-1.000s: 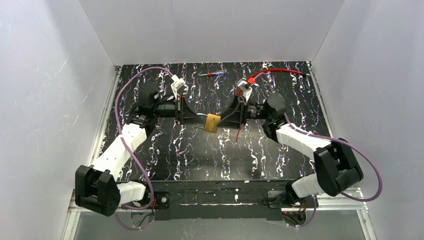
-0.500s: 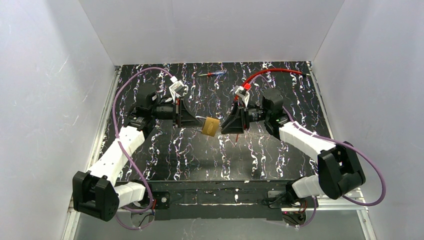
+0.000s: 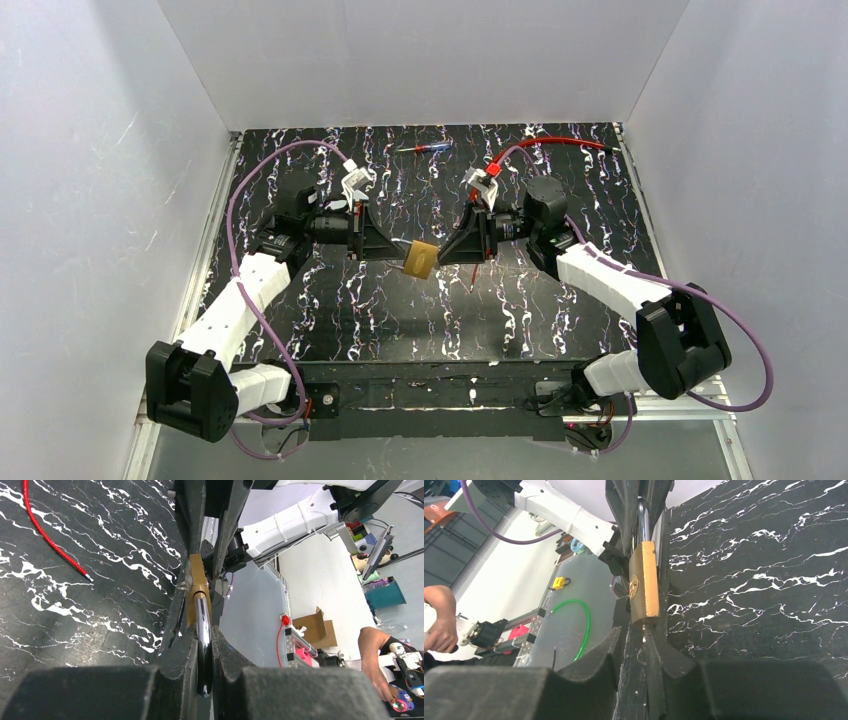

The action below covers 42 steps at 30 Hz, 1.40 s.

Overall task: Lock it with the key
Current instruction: Lock the lock.

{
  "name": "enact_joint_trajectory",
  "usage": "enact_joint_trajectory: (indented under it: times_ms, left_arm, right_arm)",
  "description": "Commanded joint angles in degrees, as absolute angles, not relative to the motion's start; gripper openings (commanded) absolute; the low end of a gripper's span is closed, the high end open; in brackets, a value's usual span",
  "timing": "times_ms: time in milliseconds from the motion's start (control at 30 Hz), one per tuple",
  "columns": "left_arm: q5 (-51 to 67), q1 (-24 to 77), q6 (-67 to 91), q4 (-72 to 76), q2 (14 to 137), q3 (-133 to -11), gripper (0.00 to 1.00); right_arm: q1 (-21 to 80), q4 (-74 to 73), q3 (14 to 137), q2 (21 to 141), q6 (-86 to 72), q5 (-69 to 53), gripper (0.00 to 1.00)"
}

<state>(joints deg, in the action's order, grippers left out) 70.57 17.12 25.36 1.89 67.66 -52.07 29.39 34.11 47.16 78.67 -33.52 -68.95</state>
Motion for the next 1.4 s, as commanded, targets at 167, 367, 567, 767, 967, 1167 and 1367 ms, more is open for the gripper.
enact_joint_trajectory:
  times_ms: [167,367,567,767,967,1167,1367]
  left_arm:
    - [71.8,17.1,23.4,-0.4,65.6,-54.5,0.0]
    - [72.2,17.1,24.0,1.5,66.0,-54.7,0.0]
    - [72.6,17.1,23.9,1.2,65.3,-54.5,0.0]
    - [72.7,17.1,23.7,0.7,64.9,-54.2,0.0]
    - [72.9,17.1,23.3,0.4,64.3,-53.8,0.0]
    - [73.1,17.1,23.7,0.9,64.3,-53.8,0.0]
    - [73.0,17.1,24.6,1.8,64.6,-53.9,0.0]
  right_arm:
    - [30.3,38.2,47.8,76.7,-34.9,-69.4,0.25]
    - [30.3,30.1,47.3,76.6,-27.1,-68.2,0.29]
    - [30.3,24.6,48.2,76.8,-22.3,-67.5,0.31]
    - [29.6,22.8,51.1,77.1,-20.9,-67.4,0.33]
    - [28.1,20.1,54.2,77.2,-19.3,-67.6,0.33]
    - [28.6,20.5,52.7,77.4,-19.3,-67.1,0.35]
    - [31.3,21.9,51.5,77.3,-20.4,-66.9,0.36]
